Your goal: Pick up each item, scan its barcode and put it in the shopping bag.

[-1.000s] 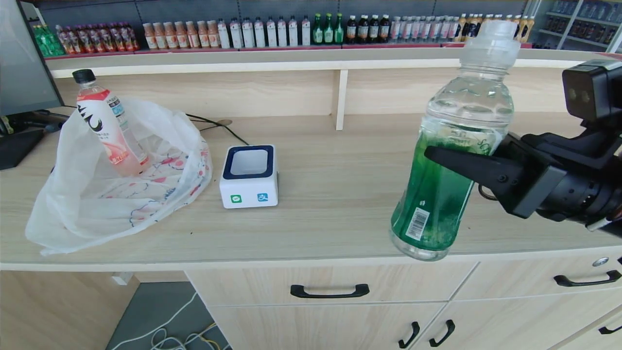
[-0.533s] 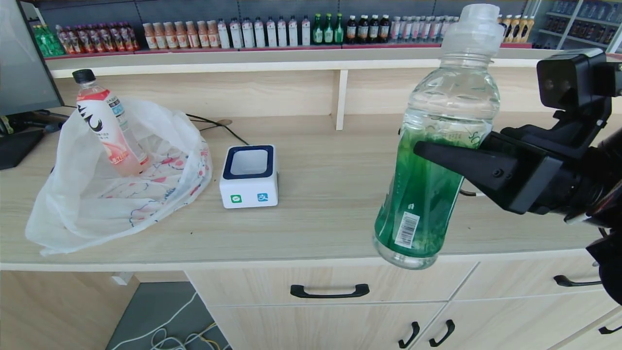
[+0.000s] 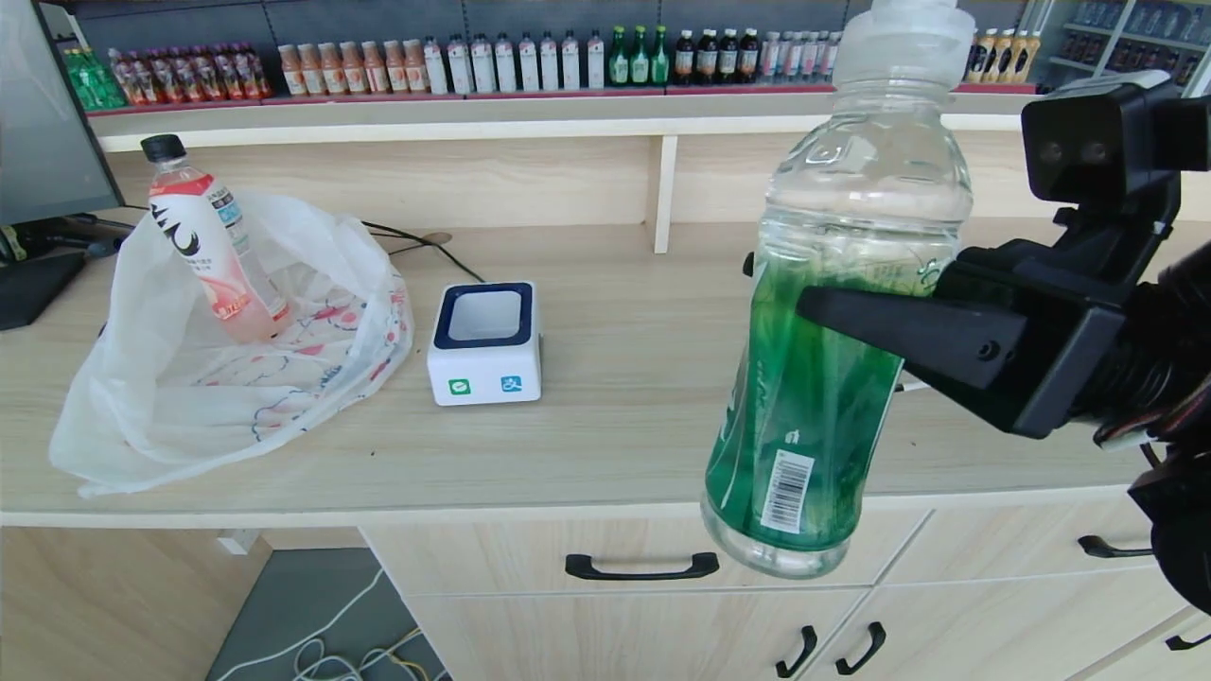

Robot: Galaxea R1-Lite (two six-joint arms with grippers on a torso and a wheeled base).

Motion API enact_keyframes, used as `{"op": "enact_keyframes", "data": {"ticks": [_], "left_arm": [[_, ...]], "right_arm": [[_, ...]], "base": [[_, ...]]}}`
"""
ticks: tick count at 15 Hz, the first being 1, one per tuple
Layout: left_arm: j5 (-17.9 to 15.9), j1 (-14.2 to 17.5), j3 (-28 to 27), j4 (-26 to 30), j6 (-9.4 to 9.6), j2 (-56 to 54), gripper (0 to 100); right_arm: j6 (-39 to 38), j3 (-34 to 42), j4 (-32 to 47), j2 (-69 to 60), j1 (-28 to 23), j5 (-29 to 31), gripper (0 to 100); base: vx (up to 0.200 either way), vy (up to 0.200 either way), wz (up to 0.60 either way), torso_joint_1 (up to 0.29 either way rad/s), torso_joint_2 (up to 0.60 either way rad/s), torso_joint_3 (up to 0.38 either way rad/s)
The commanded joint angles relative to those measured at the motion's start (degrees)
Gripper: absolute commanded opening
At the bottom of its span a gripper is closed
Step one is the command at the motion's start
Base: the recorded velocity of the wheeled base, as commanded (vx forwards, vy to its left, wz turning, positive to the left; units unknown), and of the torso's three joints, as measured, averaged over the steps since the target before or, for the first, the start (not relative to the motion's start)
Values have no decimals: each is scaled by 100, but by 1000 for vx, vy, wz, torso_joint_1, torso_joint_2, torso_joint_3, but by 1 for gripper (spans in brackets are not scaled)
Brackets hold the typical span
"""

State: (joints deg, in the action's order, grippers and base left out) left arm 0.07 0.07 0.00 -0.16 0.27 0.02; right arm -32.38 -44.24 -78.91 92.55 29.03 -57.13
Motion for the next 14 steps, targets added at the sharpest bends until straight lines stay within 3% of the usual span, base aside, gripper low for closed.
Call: {"op": "enact_keyframes", "data": {"ticks": [1, 5, 14], "left_arm": [[1, 1, 0, -2, 0, -2, 100], [1, 1, 0, -2, 0, -2, 100], [1, 1, 0, -2, 0, -2, 100]], "right_arm": [[-93, -190, -2, 44, 51, 0, 0], [-454, -217, -2, 61, 42, 8, 0], [-480, -199, -2, 79, 42, 8, 0]], "base": [[0, 0, 0, 0, 0, 0], [0, 0, 0, 0, 0, 0], [0, 0, 0, 0, 0, 0]]}}
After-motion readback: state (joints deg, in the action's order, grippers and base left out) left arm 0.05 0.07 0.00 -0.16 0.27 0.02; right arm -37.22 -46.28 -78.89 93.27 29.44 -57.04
